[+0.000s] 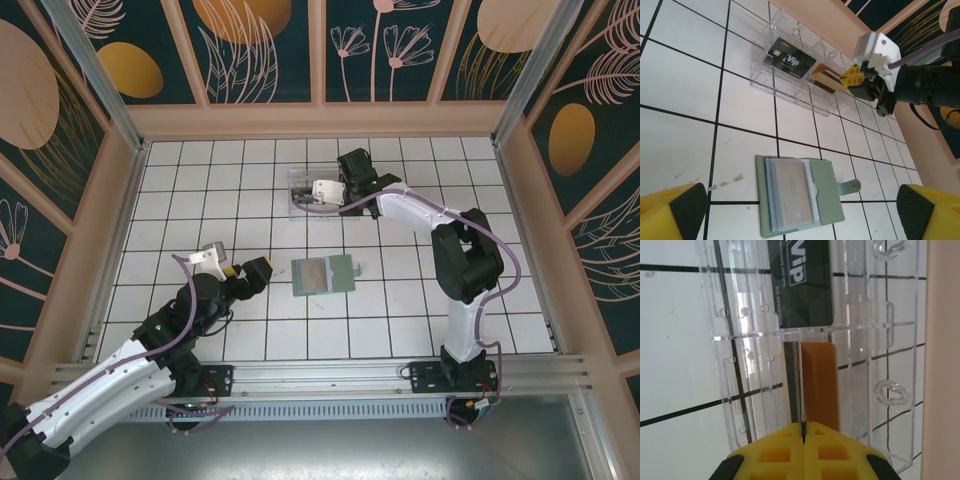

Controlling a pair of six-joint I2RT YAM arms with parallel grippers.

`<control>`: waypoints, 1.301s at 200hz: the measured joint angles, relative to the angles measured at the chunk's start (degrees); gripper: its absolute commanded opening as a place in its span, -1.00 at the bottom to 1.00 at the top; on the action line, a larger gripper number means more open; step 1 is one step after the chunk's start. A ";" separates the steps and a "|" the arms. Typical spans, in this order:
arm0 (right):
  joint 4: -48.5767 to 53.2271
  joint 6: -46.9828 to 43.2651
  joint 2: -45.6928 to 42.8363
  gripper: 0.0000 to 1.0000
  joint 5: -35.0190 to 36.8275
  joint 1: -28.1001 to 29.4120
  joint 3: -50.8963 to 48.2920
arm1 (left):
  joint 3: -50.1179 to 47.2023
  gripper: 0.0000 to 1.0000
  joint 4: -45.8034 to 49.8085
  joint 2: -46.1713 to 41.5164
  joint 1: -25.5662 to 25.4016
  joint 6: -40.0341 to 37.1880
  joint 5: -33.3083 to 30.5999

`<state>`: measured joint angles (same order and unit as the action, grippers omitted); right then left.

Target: Take the credit cards out of the card holder

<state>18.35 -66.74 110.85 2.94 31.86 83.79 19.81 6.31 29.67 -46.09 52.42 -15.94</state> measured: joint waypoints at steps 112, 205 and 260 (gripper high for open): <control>0.02 1.31 0.24 -1.00 -1.75 0.00 1.33 | -0.44 0.97 -0.02 0.00 0.00 0.20 -0.02; -0.15 1.49 0.76 -1.00 -1.88 -2.47 -0.39 | -0.44 0.97 -0.02 0.00 0.00 0.35 -0.66; -0.48 1.49 0.76 -1.00 -1.92 -2.47 -1.01 | -0.44 0.97 -0.04 0.02 0.00 0.35 -0.66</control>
<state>17.87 -65.25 111.61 1.02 29.39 82.78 19.38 6.26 29.69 -46.09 52.77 -16.60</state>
